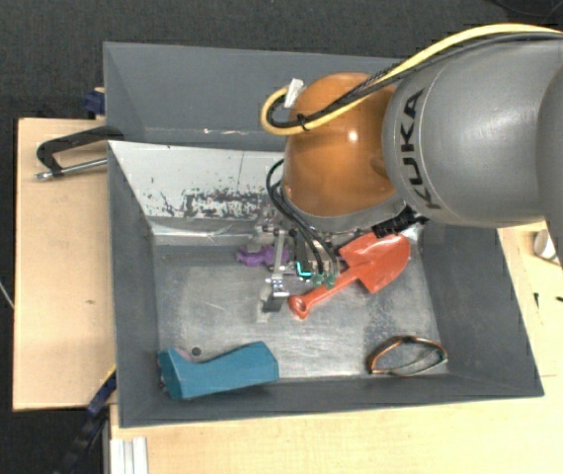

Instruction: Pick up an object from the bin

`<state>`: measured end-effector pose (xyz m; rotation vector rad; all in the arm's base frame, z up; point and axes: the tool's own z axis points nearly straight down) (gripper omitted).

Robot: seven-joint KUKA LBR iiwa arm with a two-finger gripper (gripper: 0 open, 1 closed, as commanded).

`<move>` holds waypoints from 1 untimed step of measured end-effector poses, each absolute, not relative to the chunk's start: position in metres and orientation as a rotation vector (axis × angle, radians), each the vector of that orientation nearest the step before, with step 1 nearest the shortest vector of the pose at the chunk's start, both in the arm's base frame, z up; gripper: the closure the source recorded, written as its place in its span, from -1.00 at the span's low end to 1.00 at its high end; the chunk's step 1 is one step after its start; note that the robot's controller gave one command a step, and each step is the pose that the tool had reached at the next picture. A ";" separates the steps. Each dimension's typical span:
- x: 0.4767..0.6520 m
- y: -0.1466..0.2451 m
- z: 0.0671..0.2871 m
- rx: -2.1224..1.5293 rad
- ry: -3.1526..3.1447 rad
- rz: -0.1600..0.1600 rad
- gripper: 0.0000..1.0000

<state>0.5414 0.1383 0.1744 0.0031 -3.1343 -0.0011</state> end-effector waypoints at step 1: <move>0.543 0.137 0.178 0.000 -3.141 -0.002 -1.00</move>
Offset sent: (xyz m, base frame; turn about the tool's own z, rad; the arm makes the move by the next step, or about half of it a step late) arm 0.0123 -0.0802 -0.1044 -0.1656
